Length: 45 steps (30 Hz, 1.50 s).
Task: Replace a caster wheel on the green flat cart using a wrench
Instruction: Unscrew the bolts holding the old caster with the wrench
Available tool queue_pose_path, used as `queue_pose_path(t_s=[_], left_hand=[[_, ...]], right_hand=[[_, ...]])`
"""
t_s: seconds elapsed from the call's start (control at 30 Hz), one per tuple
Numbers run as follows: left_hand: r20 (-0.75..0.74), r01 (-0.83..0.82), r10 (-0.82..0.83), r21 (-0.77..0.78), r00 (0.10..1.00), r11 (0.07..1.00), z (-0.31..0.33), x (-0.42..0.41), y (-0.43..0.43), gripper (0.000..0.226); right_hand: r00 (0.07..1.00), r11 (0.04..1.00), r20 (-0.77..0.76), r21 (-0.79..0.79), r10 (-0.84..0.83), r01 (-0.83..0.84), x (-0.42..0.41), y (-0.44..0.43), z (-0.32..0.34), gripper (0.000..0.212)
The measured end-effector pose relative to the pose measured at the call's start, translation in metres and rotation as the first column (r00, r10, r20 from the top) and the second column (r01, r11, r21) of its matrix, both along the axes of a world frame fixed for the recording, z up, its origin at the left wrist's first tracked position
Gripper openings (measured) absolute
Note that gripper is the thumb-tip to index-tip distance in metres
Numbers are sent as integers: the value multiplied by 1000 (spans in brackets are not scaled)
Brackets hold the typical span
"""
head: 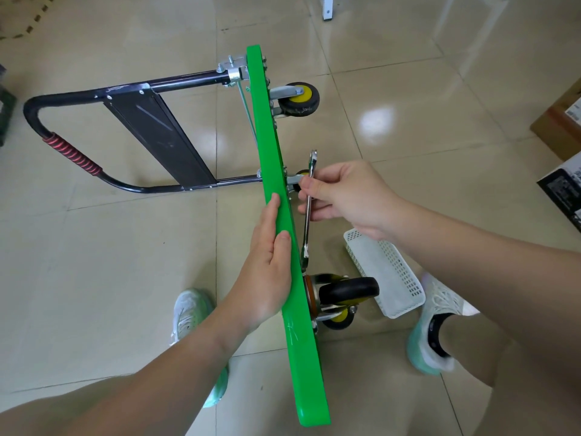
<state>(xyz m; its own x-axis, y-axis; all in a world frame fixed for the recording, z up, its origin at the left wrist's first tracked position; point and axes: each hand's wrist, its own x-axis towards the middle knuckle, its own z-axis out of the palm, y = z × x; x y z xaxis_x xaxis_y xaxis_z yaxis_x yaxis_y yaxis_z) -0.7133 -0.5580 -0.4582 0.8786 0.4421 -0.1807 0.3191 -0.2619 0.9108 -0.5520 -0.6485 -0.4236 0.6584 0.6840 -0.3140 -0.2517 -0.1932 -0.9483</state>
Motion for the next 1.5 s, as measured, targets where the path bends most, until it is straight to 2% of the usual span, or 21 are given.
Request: queue_pose_path(t_s=[0.17, 0.27, 0.4, 0.53, 0.63, 0.83, 0.97, 1.07, 1.13, 1.27, 1.37, 1.5], left_hand=[[8, 19, -19, -6, 1000, 1000, -5, 0, 4, 56], [10, 29, -29, -8, 1000, 1000, -4, -1, 4, 55], [21, 25, -25, -16, 999, 1000, -7, 0, 4, 56], [30, 11, -11, -2, 999, 1000, -8, 2, 3, 56], [24, 1, -2, 19, 1000, 1000, -9, 3, 3, 61], [-13, 22, -22, 24, 1000, 999, -5, -1, 3, 56], [-20, 64, -62, 92, 998, 994, -13, 0, 5, 64], [12, -1, 1, 33, 1000, 999, -6, 1, 0, 58], [12, -12, 12, 29, 1000, 1000, -5, 1, -2, 56], [4, -2, 2, 15, 1000, 1000, -6, 2, 0, 56], [7, -5, 5, 7, 1000, 1000, -7, 2, 1, 56], [8, -5, 5, 19, 1000, 1000, -5, 2, 1, 56]], right_hand=[[995, 999, -91, -16, 36, -37, 2, 12, -5, 9], [995, 996, -71, -41, 72, -75, -3, 17, -10, 9], [999, 999, -36, -30, 39, -40, -8, 13, -8, 9], [998, 999, 58, 29, 23, -25, -22, 1, 3, 8], [991, 996, 132, 89, 15, -27, -36, -16, 11, 16], [937, 966, 343, 214, 67, -148, -74, -55, 8, 33], [793, 962, 608, 242, -46, -130, -84, -68, 0, 30], [867, 939, 475, 344, -151, -24, -69, -67, 14, 21], [907, 937, 373, 346, -194, 58, -51, -63, 25, 19], [970, 975, 194, 195, -148, 109, -17, -45, 25, 14], [993, 994, 87, 86, -74, 66, -5, -28, 12, 10], [1000, 999, -9, 33, -10, 11, 2, -12, 2, 7]])
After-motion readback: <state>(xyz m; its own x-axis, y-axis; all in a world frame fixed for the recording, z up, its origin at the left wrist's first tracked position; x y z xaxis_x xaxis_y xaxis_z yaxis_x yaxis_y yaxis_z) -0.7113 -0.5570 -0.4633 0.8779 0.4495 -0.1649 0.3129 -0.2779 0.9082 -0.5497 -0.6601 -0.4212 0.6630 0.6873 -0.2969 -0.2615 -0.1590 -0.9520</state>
